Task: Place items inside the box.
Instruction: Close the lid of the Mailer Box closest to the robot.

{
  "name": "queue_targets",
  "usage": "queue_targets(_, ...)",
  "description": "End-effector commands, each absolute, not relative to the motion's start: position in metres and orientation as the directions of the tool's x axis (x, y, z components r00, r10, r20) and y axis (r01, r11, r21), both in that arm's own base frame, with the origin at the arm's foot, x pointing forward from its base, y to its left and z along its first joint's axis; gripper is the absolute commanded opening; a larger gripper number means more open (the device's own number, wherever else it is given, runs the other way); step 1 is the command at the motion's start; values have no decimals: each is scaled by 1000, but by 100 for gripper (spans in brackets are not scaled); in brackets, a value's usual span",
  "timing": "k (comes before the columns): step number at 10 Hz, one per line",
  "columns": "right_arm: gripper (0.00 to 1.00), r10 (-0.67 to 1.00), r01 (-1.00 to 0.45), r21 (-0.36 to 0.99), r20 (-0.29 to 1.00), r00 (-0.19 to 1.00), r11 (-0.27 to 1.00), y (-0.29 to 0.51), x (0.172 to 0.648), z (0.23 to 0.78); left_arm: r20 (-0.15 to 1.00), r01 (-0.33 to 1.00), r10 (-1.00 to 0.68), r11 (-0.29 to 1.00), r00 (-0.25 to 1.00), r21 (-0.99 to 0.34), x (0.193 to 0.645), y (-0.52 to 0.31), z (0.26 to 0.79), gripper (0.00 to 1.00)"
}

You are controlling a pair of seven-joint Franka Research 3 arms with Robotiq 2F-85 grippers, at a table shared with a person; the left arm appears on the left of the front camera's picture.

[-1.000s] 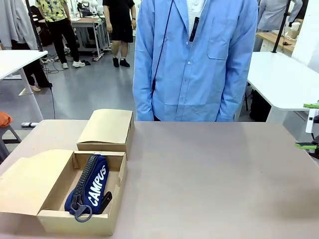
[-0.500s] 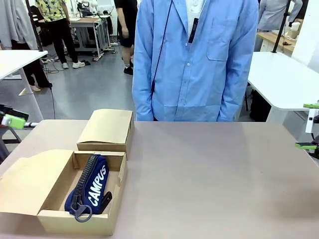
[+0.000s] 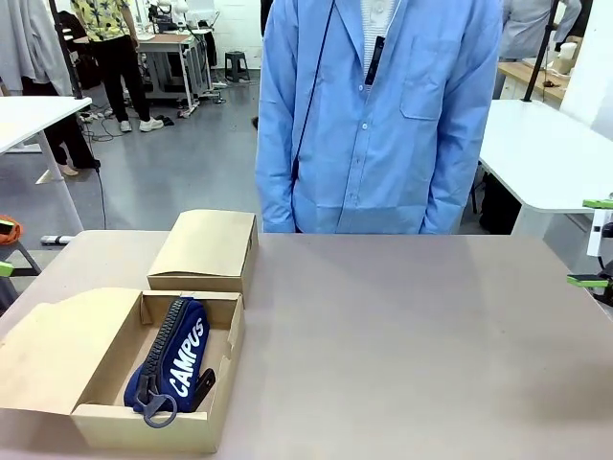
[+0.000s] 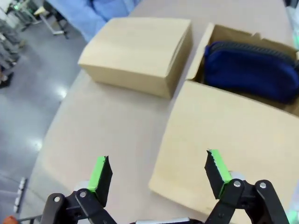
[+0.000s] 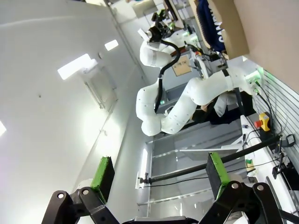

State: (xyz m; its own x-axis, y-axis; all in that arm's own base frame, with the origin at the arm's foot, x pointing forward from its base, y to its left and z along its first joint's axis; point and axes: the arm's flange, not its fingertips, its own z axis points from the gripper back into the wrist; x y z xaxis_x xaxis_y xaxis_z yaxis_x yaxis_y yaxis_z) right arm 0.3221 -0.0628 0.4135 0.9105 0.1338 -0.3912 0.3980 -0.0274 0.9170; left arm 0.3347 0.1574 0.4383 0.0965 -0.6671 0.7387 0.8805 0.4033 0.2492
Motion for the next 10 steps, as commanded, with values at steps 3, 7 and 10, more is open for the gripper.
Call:
queue_targets(3,100,134,383,923,-376,917,-34,-65,325,417,756,879,-654,371,19,298,355,159,426,100)
queue_targets(7,100,134,383,923,-376,917,-34,-65,325,417,799,976,-597,119,-75,181,387,222,381,100)
queue_targets(10,100,134,383,923,-376,917,-34,-65,325,417,750,978,-660,176,31,115,393,246,348,100)
